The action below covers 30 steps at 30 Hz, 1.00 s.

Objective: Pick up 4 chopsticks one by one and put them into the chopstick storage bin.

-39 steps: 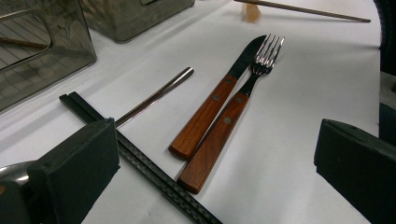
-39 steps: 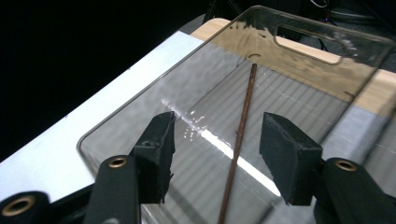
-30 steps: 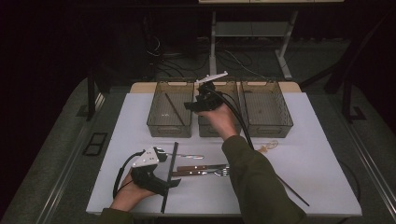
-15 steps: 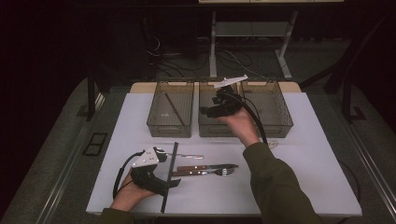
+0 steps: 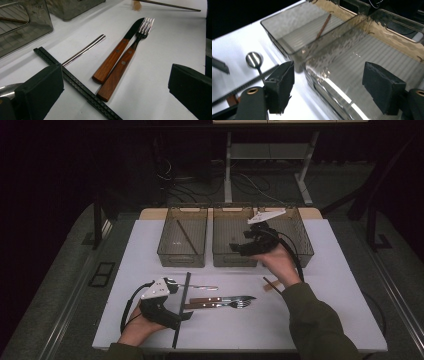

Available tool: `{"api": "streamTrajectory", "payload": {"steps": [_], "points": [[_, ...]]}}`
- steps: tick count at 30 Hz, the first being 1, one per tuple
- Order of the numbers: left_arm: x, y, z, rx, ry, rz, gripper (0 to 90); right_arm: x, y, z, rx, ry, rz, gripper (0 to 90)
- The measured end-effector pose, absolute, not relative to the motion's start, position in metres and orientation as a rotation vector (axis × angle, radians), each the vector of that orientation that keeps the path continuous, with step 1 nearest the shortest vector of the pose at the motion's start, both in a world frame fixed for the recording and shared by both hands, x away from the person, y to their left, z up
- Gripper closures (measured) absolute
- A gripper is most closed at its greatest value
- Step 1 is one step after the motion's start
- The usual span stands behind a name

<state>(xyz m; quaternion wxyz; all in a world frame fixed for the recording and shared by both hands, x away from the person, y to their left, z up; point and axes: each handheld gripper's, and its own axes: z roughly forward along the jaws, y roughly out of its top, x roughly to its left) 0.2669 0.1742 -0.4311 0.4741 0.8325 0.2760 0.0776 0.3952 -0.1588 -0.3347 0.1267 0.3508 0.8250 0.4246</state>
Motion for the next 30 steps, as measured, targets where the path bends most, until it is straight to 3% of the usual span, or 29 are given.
{"api": "streamTrajectory", "payload": {"steps": [30], "points": [[0.267, 0.174, -0.432, 2.055, 0.674, 0.196, 0.0, 0.313, -0.272, -0.391, 1.081, 2.427, 1.146, 23.5]]}}
